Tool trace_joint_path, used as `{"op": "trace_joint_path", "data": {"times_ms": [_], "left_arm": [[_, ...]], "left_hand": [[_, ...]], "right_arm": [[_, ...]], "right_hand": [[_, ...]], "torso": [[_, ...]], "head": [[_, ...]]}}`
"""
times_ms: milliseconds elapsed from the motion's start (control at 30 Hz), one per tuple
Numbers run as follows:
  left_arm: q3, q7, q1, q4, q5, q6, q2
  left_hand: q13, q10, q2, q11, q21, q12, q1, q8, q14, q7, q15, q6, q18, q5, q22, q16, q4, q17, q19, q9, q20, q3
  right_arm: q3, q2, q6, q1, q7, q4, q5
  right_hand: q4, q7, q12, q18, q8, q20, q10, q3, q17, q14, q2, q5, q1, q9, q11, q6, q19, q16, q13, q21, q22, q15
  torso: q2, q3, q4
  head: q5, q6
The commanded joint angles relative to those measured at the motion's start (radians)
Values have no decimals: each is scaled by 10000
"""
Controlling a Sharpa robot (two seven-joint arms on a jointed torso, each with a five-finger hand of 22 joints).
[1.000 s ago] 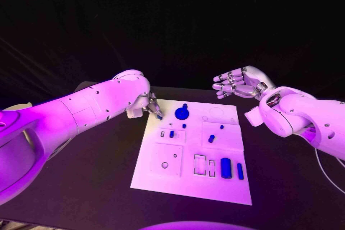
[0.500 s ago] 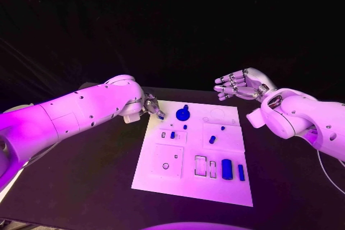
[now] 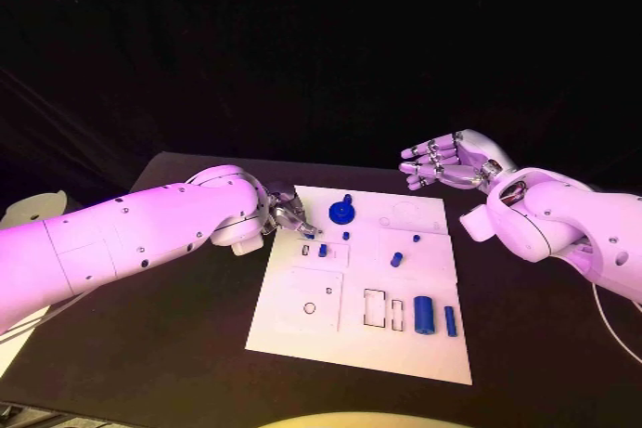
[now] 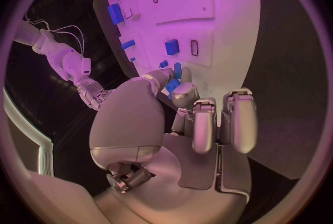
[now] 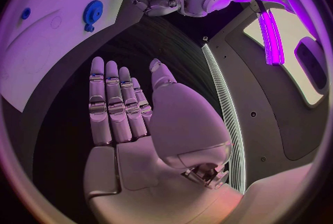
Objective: Assemble the parts on the task board
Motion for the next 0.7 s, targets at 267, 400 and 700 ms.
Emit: {"op": "trace_joint_path", "data": {"times_ms": [267, 400, 700], "left_arm": [[6, -409, -221, 342, -904, 403, -129], [7, -641, -263, 321, -1060, 506, -126], [8, -933, -289, 273, -1156, 648, -117]], "left_hand": [[55, 100, -68, -21, 60, 101, 13, -42, 1034, -45, -22, 94, -45, 81, 1624, 31, -1637, 2628, 684, -3, -34, 1533], [80, 111, -77, -23, 54, 119, 15, -47, 1034, -48, -24, 113, -43, 109, 1619, 31, -1655, 2628, 682, -9, -35, 1537], [96, 121, -84, -25, 61, 129, 11, -54, 1034, -50, -25, 134, -45, 150, 1627, 31, -1669, 2628, 684, -16, -36, 1543]], "right_arm": [[-3, 14, 130, -38, 161, 32, -146], [-3, 11, 133, -40, 174, 25, -150], [-3, 2, 131, -41, 186, 31, -157]], "right_hand": [[-39, -9, -34, 68, -10, 25, -70, 9, -9, -46, 55, 59, -20, -11, 19, -47, 54, -23, -11, -32, -9, 9], [-44, -6, -40, 68, -10, 28, -76, 11, -24, -52, 48, 81, -29, -11, 23, -52, 52, -22, -11, -45, -8, 12], [-44, -6, -40, 68, -10, 28, -76, 11, -24, -52, 48, 81, -29, -11, 23, -52, 52, -22, -11, -45, -8, 12]], "torso": [[17, 12, -40], [15, 10, -38], [17, 6, -31]], "head": [[36, -54], [30, -73], [14, -115]]}}
